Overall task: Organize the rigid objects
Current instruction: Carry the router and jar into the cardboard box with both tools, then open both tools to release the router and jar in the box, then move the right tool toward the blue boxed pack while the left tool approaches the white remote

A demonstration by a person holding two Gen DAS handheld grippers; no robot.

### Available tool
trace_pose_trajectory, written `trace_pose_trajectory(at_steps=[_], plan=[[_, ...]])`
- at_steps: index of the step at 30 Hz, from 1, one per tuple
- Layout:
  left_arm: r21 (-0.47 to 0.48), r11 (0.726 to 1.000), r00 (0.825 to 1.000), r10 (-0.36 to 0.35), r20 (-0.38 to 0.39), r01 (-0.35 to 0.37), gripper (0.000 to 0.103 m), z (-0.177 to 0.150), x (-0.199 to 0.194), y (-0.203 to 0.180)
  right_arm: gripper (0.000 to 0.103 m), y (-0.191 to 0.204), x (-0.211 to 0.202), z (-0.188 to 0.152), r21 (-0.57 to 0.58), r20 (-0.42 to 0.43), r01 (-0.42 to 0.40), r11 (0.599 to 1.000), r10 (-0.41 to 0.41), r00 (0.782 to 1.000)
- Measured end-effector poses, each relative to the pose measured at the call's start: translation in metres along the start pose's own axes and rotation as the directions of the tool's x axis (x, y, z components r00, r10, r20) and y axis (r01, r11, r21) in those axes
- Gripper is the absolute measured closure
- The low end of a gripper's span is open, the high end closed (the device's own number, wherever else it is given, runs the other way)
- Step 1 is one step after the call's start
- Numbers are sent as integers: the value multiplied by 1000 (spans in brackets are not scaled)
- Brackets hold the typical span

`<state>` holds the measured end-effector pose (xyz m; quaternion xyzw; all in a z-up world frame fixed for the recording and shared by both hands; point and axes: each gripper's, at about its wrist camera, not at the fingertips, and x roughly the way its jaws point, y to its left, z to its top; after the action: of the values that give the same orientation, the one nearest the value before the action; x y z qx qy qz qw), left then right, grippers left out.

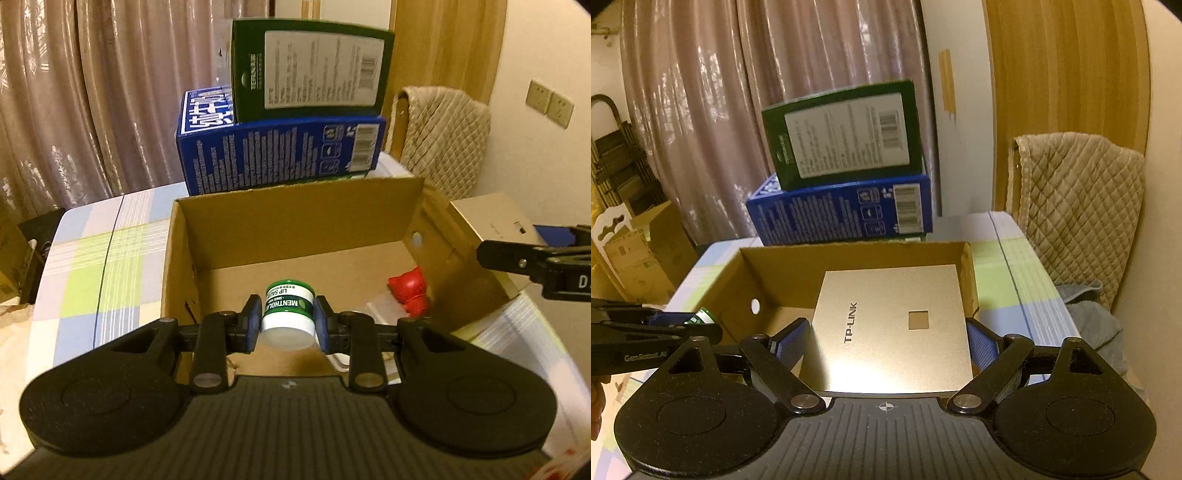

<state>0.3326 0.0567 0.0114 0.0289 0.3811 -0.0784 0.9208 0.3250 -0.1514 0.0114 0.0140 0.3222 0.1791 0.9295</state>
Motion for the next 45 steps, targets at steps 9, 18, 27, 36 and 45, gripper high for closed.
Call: trace_pose_trajectory(at_steps=[9,18,27,36,45], plan=[[6,1000,1000,1,-30,-1,78,-1,22,3,18,-4,24,-11,18,-37,5,1000,-4,999],[-39,999,1000,30,3,-30,43,1,22,7,18,-7,28,-12,25,-42,6,1000,-5,999],[-34,999,999,42,13,-41,43,1,12,8,18,-12,31,-11,40,-54,12,999,-10,999],[-15,999,999,37,27,-37,43,0,6,2,18,-17,37,-9,64,-76,-1,998,6,997],[-30,999,998,30,64,-28,43,-5,-16,-2,17,-29,18,-7,118,-48,-17,993,23,999]])
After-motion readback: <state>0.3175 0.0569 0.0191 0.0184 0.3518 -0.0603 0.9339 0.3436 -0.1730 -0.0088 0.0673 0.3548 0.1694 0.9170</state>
